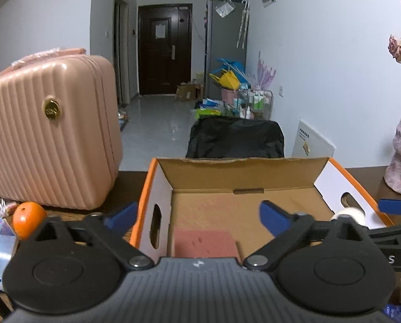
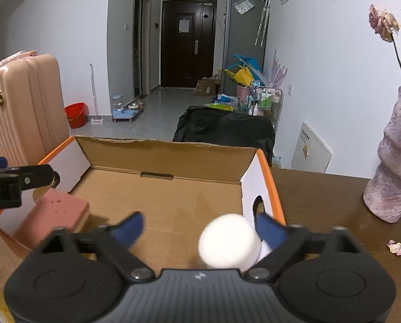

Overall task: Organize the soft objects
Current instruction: 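Lower both held items into the box and open both tools, then lift both open tools out of the box and back toward the table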

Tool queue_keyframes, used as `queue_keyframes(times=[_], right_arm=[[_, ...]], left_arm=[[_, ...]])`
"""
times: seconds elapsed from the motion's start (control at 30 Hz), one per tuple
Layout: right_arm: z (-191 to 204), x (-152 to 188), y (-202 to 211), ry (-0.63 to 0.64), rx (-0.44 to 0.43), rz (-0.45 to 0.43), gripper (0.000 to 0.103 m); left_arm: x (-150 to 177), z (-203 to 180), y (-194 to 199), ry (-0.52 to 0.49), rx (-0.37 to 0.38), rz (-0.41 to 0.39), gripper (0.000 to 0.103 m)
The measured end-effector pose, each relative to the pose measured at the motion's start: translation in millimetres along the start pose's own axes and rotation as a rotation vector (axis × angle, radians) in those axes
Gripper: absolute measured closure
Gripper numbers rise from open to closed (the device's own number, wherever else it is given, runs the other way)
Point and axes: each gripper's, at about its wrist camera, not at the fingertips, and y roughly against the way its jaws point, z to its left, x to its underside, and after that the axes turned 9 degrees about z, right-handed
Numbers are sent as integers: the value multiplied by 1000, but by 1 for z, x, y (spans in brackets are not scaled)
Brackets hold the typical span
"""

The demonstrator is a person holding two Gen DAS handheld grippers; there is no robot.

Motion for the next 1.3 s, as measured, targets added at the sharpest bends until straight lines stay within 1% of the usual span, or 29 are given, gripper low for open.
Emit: queue_keyframes(times=[0.03, 0.37, 0.63, 1.07, 1.3], right_arm=[[0, 0, 1, -2, 1, -5, 0], [-2, 1, 6, -8, 15, -7, 0], [1, 2, 14, -7, 18, -24, 0], [-4, 9, 36, -3, 24, -58, 0], [-5, 15, 51, 4, 24, -81, 0]], left_arm=[[0, 0, 1, 4, -2, -5, 0], [-2, 2, 4, 15, -1, -4, 0], [1, 3, 13, 19, 4, -18, 0], [8, 6, 34, 24, -8, -43, 0], [15, 10, 45, 27, 3, -49, 0]])
